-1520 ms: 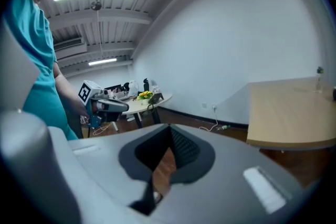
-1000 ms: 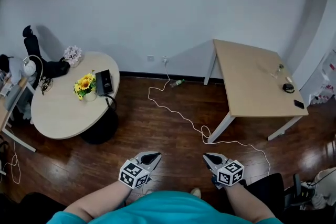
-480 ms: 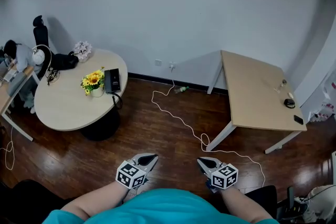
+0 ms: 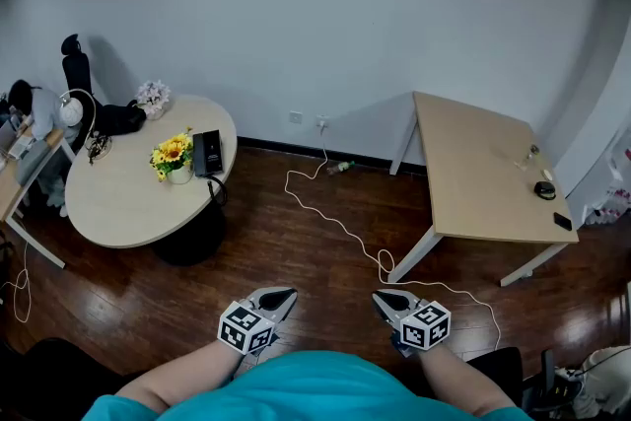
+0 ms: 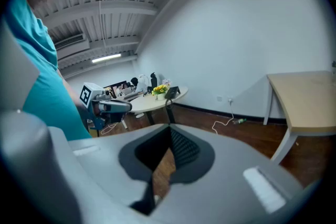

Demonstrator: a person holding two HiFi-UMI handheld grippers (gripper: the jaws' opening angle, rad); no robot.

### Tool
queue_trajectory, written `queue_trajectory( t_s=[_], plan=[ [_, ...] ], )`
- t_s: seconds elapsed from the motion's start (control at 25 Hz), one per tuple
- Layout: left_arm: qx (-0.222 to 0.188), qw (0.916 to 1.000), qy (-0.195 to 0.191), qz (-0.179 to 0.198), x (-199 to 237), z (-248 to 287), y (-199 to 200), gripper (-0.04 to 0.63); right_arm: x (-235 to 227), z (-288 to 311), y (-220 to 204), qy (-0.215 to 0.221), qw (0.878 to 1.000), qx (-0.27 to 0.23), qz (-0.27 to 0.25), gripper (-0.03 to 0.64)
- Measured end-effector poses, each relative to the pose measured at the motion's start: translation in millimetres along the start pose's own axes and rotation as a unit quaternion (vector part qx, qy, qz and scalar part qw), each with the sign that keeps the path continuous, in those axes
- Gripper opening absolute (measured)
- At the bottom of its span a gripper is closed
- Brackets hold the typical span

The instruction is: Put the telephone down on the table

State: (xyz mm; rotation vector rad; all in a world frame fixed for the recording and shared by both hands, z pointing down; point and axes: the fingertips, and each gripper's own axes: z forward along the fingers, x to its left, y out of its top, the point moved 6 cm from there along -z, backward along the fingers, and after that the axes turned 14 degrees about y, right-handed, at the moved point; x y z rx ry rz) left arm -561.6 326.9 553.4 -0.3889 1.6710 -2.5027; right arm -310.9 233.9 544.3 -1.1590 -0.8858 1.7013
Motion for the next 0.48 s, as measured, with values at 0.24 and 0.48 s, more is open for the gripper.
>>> queue_trajectory(
  t_s=[0.24, 0.48],
  plan=[
    [0.001, 1.0000, 0.004, -0.003, 2.3, 1.2, 0.5, 0.005, -2.8, -1.2, 3.6, 0.001, 1.000, -0.001, -0.004, 0.002],
    [-0.001, 1.0000, 0.006, -0.005, 4.5, 3.2, 3.4, 0.006, -6.5, -1.6, 5.1, 0.001, 1.000, -0.001, -0.005, 0.002]
  ],
)
